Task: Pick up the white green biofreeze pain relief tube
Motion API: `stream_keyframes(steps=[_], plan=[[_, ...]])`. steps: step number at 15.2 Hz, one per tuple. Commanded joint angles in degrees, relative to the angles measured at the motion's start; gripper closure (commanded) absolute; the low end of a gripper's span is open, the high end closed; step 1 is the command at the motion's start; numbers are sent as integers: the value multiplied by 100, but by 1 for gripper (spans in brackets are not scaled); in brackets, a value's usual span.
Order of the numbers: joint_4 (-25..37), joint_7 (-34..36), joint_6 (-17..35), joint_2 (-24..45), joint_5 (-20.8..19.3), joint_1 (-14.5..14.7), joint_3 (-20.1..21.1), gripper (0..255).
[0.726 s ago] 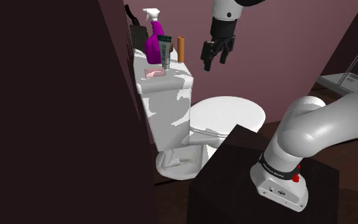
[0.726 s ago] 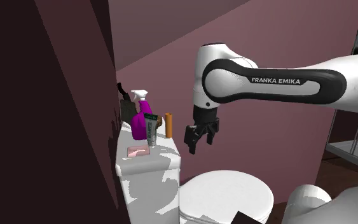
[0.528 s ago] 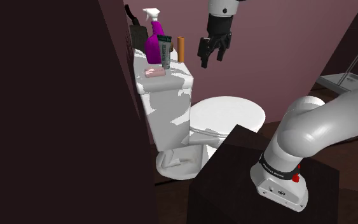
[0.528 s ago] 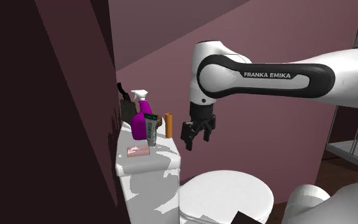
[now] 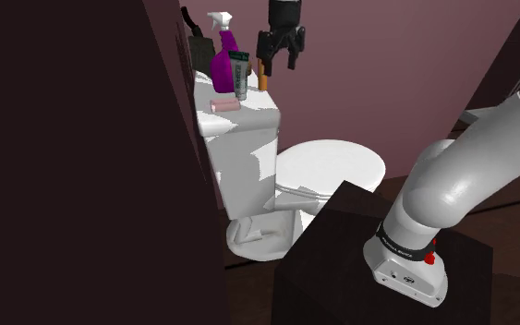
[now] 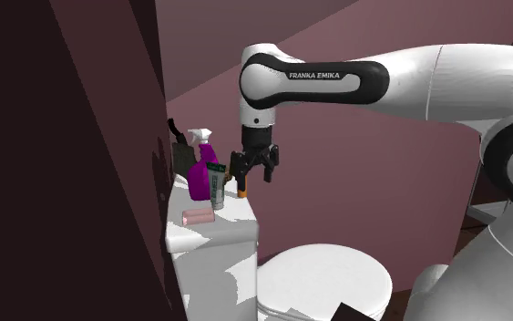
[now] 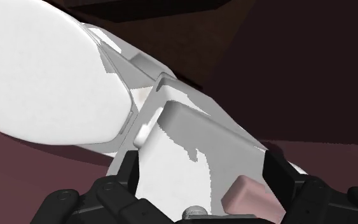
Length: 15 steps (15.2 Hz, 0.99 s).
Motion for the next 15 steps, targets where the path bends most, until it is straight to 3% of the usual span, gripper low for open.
stream_keyframes(steps=[1, 5, 9, 15], plan=[[727, -54, -216, 585, 42, -14, -55, 0], [2196, -104, -720, 1699, 159, -31, -122, 0], [4046, -131, -1444, 2973, 304, -78, -175, 0], [3217, -161, -870, 2718, 291, -71, -169, 0]])
